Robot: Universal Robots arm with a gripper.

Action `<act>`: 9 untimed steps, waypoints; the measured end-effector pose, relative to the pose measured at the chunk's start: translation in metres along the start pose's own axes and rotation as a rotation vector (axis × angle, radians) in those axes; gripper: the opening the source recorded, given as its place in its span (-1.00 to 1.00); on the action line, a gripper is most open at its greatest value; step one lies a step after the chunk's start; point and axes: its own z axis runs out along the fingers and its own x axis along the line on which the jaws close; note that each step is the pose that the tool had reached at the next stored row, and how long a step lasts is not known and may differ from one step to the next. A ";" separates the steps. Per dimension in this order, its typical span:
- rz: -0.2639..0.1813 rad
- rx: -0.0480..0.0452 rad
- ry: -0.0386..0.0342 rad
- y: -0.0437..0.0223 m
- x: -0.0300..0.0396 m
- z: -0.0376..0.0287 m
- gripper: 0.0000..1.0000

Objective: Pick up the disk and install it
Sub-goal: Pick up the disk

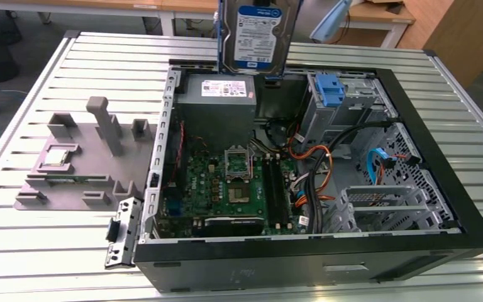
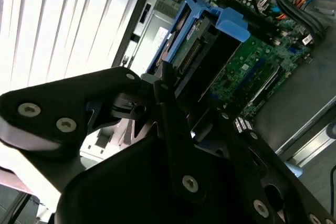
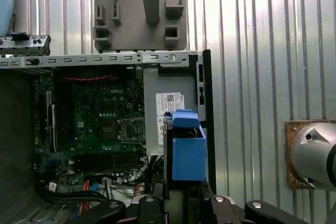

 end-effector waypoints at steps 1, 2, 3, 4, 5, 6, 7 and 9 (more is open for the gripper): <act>0.000 -0.0001 0.0000 -0.0038 -0.0002 -0.0001 -0.30; 0.000 -0.0001 -0.0001 -0.0074 -0.0004 0.0000 -0.30; 0.000 -0.0001 0.0001 -0.0098 -0.0005 -0.0001 -0.30; 0.000 -0.0001 0.0001 -0.0116 -0.0006 -0.0002 -0.30; 0.000 -0.0001 0.0000 -0.0129 -0.0006 -0.0001 -0.30; 0.000 -0.0001 -0.0001 -0.0141 -0.0007 0.0000 -0.30; 0.000 0.0000 -0.0001 -0.0152 -0.0007 0.0000 -0.30; 0.000 -0.0001 0.0001 -0.0167 -0.0004 0.0000 -0.30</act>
